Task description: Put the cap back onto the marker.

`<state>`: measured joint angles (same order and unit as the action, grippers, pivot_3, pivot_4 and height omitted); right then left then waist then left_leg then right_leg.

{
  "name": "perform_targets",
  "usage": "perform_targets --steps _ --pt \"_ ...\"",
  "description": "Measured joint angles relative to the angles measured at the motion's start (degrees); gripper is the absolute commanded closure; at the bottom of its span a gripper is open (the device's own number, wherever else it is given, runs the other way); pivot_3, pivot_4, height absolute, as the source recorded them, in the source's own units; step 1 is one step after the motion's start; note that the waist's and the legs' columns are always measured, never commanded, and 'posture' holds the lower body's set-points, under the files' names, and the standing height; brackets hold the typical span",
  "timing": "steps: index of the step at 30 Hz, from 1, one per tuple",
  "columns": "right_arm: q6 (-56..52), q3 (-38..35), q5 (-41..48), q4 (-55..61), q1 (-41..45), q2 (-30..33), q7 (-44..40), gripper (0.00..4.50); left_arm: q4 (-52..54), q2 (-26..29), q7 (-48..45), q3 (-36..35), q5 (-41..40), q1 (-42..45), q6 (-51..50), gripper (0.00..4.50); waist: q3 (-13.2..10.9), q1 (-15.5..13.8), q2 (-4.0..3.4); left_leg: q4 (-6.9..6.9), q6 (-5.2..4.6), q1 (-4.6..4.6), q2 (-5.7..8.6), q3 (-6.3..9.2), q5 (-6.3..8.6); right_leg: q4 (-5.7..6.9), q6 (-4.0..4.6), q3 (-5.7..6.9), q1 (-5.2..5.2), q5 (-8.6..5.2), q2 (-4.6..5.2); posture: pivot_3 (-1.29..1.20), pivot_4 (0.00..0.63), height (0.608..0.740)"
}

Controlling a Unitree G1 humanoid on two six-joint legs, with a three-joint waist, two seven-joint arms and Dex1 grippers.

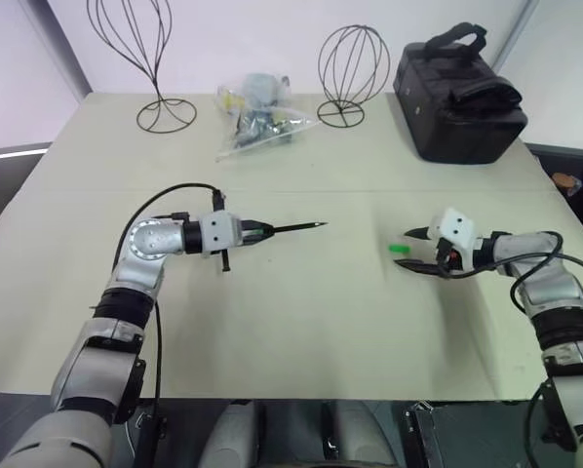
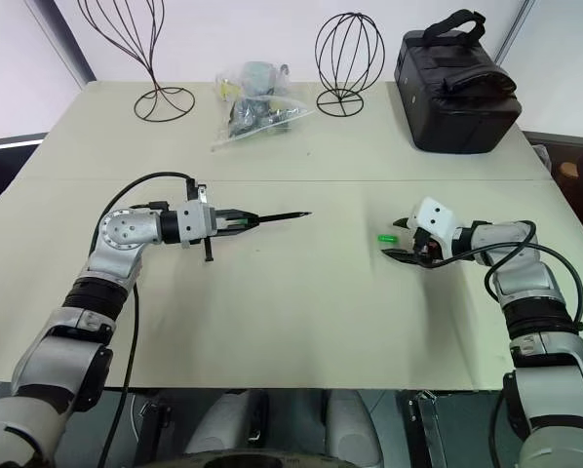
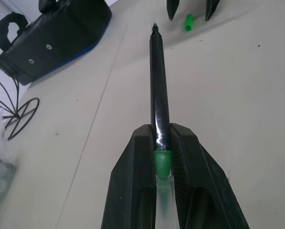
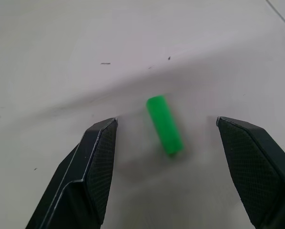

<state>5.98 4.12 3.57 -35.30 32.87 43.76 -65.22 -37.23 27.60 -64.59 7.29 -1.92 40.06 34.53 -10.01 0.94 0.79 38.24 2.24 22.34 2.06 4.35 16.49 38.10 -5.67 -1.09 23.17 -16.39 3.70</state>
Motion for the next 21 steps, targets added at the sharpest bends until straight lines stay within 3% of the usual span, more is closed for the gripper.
perform_targets --steps 20,21 --pt "3.03 -0.09 -1.02 -3.66 1.66 -1.08 -0.51 1.11 2.06 1.47 1.14 0.0 0.0 -1.08 -1.54 4.47 0.01 0.16 -0.01 0.0 0.0 -0.02 -0.01 -0.01 0.0 0.01 0.0 -0.02 -0.01 0.0 -0.01 0.0 0.15 0.74" --pt "2.97 -0.12 -0.99 -3.67 1.65 -1.08 -0.52 1.36 2.06 1.47 1.14 0.0 0.0 -1.08 -1.6 4.49 0.01 0.16 -0.01 0.0 0.0 -0.02 -0.01 -0.01 0.0 0.01 0.01 -0.02 -0.01 0.0 -0.01 0.0 0.15 0.74"
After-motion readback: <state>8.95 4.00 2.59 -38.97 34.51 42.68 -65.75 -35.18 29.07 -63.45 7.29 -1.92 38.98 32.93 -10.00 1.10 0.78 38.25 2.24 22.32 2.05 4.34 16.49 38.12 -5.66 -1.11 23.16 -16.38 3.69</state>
